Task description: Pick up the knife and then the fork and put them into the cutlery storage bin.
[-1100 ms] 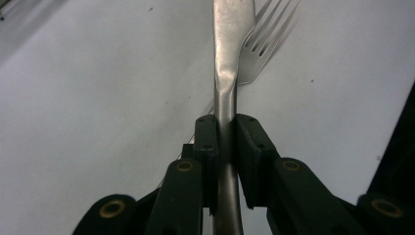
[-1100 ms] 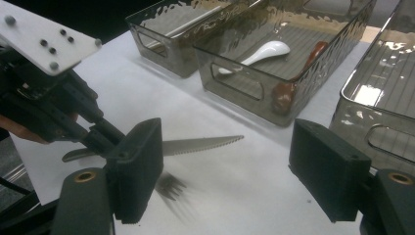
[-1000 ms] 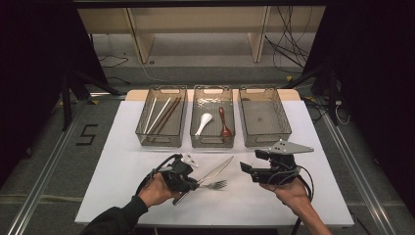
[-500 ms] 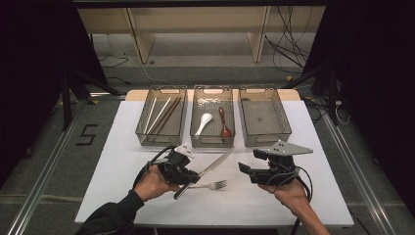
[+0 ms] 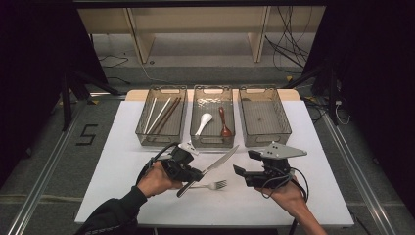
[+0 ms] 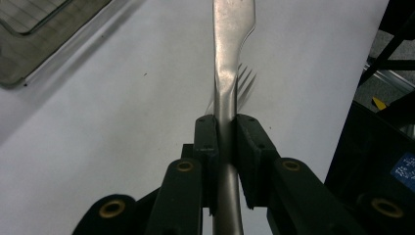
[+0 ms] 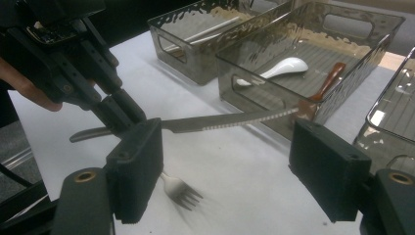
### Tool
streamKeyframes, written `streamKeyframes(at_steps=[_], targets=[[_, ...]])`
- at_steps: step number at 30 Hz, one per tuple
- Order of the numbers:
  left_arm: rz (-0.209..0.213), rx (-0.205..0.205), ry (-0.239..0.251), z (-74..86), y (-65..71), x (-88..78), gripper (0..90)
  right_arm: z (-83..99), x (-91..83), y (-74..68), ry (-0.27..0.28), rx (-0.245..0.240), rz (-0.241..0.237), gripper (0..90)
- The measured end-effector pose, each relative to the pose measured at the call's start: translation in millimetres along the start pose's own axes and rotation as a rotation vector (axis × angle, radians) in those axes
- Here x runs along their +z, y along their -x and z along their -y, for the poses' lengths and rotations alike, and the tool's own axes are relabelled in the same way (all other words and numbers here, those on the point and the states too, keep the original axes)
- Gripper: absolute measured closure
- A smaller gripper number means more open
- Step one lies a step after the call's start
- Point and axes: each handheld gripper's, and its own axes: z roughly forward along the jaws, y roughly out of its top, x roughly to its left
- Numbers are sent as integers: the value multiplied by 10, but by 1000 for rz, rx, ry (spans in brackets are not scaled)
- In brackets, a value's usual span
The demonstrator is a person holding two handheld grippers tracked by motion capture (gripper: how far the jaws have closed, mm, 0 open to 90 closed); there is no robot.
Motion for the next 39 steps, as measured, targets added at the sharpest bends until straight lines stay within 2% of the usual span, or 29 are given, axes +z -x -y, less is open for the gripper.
streamKeyframes(at_steps=[16,20,24,31,39], targets=[[-17,-19,59,-142,-53,4,793,11,-44,32,9,10,11,294],[-14,-23,61,-156,-71,-6,793,12,-45,30,13,7,10,295],[-15,-11,48,-163,-73,-6,793,6,-34,13,10,-1,5,294],[3,17,18,-190,-11,48,793,-31,11,-89,-2,-82,-2,295],[34,78,-46,-202,101,134,792,-58,118,-282,-65,-278,-23,304]])
